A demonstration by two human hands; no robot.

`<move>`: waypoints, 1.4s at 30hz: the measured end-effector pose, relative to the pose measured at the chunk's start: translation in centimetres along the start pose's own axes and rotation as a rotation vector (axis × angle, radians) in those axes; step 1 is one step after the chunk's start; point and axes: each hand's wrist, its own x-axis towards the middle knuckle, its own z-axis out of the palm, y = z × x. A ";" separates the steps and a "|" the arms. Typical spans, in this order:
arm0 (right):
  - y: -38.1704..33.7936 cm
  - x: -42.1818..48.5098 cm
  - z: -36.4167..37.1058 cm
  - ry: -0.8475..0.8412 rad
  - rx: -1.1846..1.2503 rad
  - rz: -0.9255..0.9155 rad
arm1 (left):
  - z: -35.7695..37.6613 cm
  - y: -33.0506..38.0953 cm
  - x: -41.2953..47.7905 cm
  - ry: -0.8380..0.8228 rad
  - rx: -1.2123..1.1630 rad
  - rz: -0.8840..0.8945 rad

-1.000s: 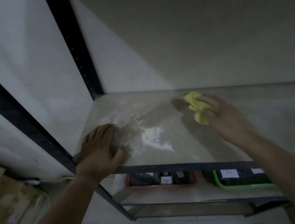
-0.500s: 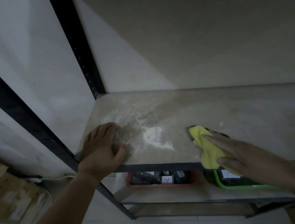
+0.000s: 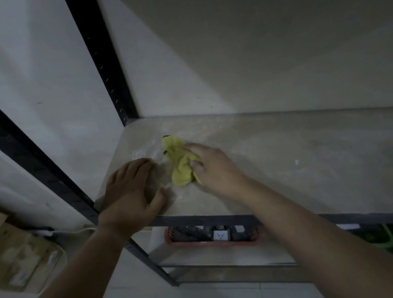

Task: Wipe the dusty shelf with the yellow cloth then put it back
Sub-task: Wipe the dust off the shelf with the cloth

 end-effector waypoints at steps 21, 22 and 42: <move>8.4 -5.9 -5.4 0.321 -0.470 0.296 | 0.3 -0.1 -0.1 0.021 -0.009 0.019; 6.3 -4.6 -3.4 0.281 -0.434 0.264 | 0.4 -0.1 0.0 0.021 -0.005 0.023; 20.7 -6.8 -20.0 0.427 -0.534 0.739 | 0.8 -0.3 0.2 0.032 0.007 0.028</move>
